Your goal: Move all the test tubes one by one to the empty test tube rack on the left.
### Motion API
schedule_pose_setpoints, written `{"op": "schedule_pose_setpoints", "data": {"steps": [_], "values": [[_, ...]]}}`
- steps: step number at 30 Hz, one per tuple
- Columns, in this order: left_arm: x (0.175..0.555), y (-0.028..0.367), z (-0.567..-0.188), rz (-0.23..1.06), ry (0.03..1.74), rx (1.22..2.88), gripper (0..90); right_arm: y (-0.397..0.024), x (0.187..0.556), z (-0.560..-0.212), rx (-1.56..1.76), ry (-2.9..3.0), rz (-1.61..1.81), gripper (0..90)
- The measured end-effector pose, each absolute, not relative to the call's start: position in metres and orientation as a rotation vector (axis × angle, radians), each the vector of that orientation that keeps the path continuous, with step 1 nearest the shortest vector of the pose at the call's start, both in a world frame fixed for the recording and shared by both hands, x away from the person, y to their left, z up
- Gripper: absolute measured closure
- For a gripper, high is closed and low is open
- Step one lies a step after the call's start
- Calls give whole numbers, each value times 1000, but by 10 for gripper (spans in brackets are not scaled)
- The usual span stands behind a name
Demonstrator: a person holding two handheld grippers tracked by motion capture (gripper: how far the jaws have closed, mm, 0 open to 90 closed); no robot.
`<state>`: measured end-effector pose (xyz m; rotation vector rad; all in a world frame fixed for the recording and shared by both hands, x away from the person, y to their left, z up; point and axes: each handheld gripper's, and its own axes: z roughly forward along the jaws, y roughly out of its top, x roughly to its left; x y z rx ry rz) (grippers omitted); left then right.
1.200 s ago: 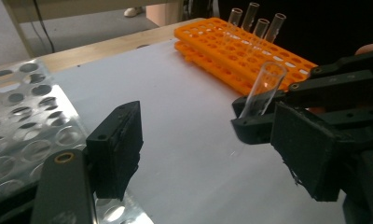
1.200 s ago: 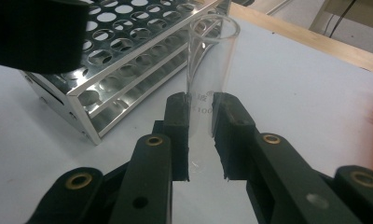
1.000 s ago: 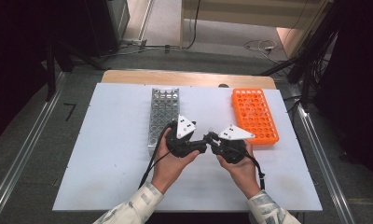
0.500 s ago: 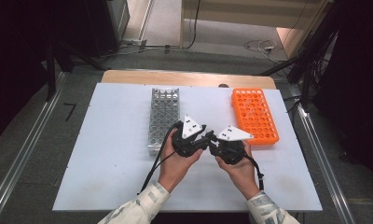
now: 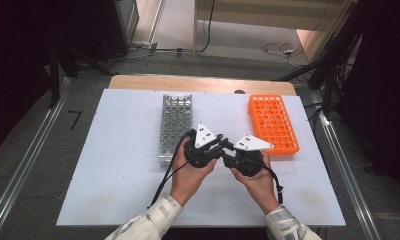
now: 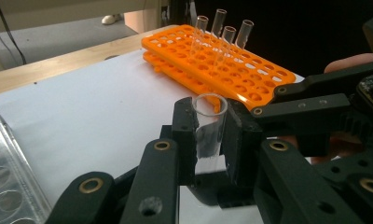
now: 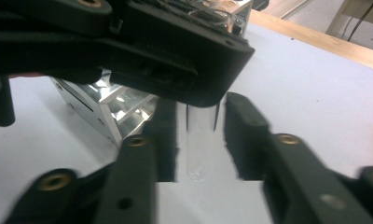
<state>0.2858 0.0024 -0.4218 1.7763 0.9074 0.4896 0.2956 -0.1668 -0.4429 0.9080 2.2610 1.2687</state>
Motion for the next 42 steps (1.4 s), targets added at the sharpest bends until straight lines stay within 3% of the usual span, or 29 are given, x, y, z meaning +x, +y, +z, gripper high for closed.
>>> {"op": "schedule_pose_setpoints", "data": {"steps": [1, 4, 12, 21, 42], "values": [[286, 5, -420, 488, 910, 1776, 760, -167, 296, -443, 908, 2261, 1269, 542], [286, 14, -416, 496, 926, 1758, 760, -169, 295, -442, 897, 2251, 1323, 407], [282, 53, -399, 559, 997, 1720, 760, -178, 295, -442, 901, 2248, 1359, 283], [275, 86, -390, 583, 1050, 1685, 760, -188, 298, -443, 950, 2226, 1356, 263], [265, 75, -424, 656, 1037, 1771, 760, -194, 298, -445, 963, 2217, 1326, 270]]}}
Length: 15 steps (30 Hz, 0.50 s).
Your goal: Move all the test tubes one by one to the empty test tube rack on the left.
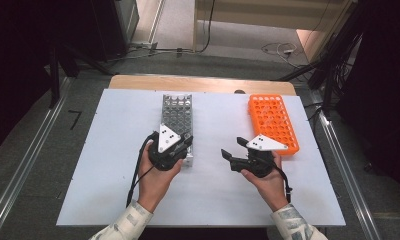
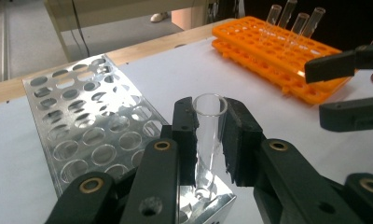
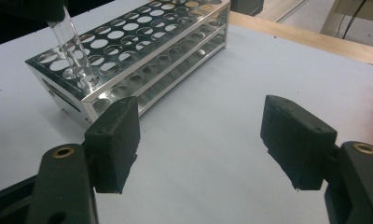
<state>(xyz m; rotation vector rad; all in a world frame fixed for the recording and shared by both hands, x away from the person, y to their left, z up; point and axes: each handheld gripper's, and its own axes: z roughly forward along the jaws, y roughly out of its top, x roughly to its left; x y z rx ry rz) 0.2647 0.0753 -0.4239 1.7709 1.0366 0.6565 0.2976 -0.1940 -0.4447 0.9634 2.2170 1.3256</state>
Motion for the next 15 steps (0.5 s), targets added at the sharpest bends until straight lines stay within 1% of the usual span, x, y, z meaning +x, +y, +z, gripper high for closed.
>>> {"op": "schedule_pose_setpoints", "data": {"steps": [6, 15], "values": [[266, 71, -438, 665, 1046, 1822, 759, -194, 297, -445, 962, 2218, 1323, 271], [268, 70, -449, 642, 1079, 1855, 756, -194, 297, -446, 963, 2221, 1320, 274]]}}
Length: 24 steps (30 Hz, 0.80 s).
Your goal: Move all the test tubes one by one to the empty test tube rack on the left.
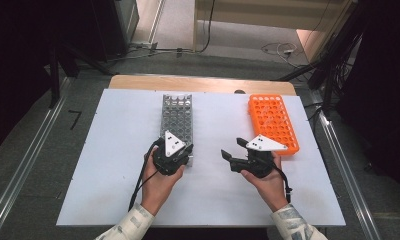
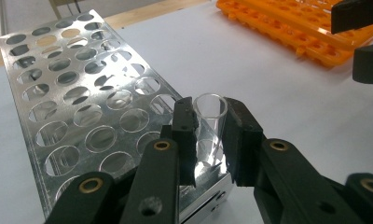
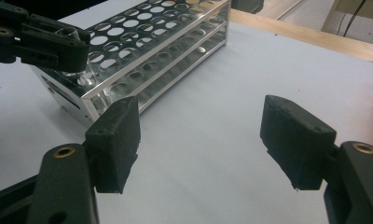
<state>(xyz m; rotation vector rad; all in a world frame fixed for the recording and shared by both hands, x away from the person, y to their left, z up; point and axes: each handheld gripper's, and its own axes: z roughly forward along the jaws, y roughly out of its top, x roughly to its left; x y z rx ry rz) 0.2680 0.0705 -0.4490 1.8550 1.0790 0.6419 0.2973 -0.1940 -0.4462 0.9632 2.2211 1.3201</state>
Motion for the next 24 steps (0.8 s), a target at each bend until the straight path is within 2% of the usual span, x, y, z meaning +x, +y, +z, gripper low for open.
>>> {"op": "schedule_pose_setpoints", "data": {"steps": [4, 10, 11, 12, 13, 14, 19, 21, 24], "values": [[268, 71, -450, 643, 1079, 1855, 745, -194, 297, -446, 960, 2222, 1317, 273], [268, 75, -447, 626, 1077, 1811, 649, -196, 297, -446, 968, 2216, 1318, 272], [267, 77, -445, 617, 1076, 1797, 585, -197, 298, -446, 972, 2210, 1318, 272], [266, 79, -443, 609, 1079, 1774, 585, -197, 298, -446, 972, 2210, 1318, 272], [265, 82, -441, 606, 1078, 1755, 502, -200, 298, -446, 973, 2205, 1314, 272], [265, 83, -440, 605, 1080, 1737, 502, -200, 298, -446, 973, 2205, 1314, 272], [263, 95, -432, 584, 1111, 1669, 308, -209, 299, -444, 995, 2177, 1304, 272], [262, 100, -431, 581, 1130, 1659, 271, -214, 300, -443, 1002, 2162, 1297, 272], [263, 107, -431, 582, 1148, 1651, 264, -226, 302, -441, 1033, 2126, 1289, 272]]}}
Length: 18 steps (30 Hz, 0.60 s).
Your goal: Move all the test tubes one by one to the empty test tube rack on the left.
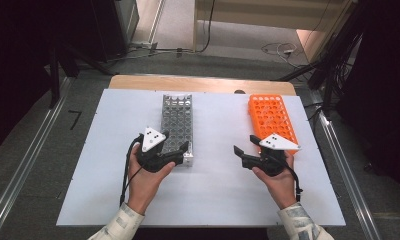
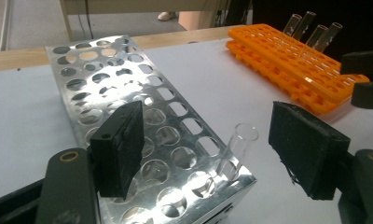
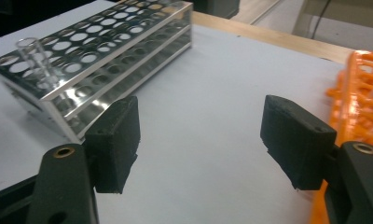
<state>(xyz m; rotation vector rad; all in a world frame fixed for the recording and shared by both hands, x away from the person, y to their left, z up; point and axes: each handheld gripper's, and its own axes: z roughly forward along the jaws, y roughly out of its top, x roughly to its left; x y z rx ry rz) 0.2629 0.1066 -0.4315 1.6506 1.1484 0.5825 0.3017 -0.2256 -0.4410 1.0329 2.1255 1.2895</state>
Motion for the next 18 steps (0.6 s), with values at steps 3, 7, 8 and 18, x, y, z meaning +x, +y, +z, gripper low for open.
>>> {"op": "schedule_pose_setpoints", "data": {"steps": [3, 7, 8, 18], "values": [[264, 111, -432, 582, 1161, 1641, 259, -241, 306, -439, 1072, 2078, 1284, 273], [264, 112, -431, 585, 1167, 1634, 259, -260, 311, -438, 1119, 2037, 1267, 271], [264, 112, -431, 584, 1169, 1632, 259, -264, 313, -438, 1124, 2028, 1260, 271], [264, 112, -431, 583, 1168, 1632, 247, -295, 328, -443, 1218, 1944, 1195, 272]]}}
